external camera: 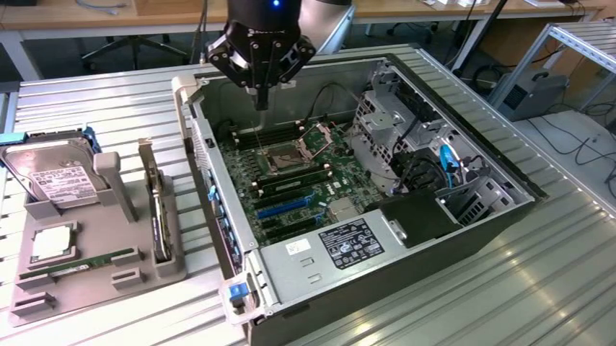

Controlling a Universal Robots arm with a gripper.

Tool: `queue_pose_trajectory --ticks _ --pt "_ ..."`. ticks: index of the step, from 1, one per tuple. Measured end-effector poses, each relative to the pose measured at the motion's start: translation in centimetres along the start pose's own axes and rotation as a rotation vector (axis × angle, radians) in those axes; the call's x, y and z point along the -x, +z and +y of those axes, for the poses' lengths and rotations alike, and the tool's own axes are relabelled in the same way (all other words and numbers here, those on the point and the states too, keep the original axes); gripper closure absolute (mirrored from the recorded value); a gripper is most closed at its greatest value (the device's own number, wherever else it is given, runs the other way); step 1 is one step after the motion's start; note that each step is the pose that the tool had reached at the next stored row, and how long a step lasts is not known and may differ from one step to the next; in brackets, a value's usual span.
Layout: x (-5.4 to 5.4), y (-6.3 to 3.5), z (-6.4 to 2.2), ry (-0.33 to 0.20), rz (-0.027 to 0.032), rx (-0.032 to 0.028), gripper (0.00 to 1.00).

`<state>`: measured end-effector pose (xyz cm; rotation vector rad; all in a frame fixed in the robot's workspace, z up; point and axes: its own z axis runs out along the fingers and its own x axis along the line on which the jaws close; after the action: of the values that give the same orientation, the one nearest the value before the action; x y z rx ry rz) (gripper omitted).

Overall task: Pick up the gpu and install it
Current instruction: 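Reach for the gpu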

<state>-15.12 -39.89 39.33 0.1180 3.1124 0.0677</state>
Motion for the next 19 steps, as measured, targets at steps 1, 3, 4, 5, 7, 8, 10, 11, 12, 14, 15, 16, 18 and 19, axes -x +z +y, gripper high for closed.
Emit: queue_pose_trajectory --ticks 1,3,4,5,7,8,10,11,12,14,15,16,18,19 --pt "0.0 0.0 0.0 0.0 -0.0001 0.0 0.89" --pt "-0.2 -0.01 -0.01 0.0 0.0 0.0 0.89" --pt "-0.2 -0.01 -0.02 0.0 0.0 0.0 0.89" --pt "-0.3 -0.01 -0.02 0.0 0.0 0.0 0.89" --pt "-0.5 -0.02 -0.04 0.0 0.0 0.0 0.89" --pt "-0.6 -0.02 -0.04 0.0 0.0 -0.0001 0.89" --pt "-0.7 -0.02 -0.05 0.0 0.0 0.0 0.89" --pt "-0.7 -0.02 -0.05 0.0 0.0 -0.0001 0.89" --pt "-0.7 -0.02 -0.06 0.0 0.0 0.0 0.89" --pt "-0.8 -0.02 -0.06 0.0 -0.0001 0.0001 0.89" --pt "-0.9 -0.02 -0.07 0.0 0.0 0.0 0.89" --pt "-0.9 -0.03 -0.07 0.0 0.0 -0.0001 0.89" --pt "-1.0 -0.03 -0.08 0.0 0.0 0.0 0.89" --pt "-1.1 -0.03 -0.08 0.0 0.0 0.0 0.89"
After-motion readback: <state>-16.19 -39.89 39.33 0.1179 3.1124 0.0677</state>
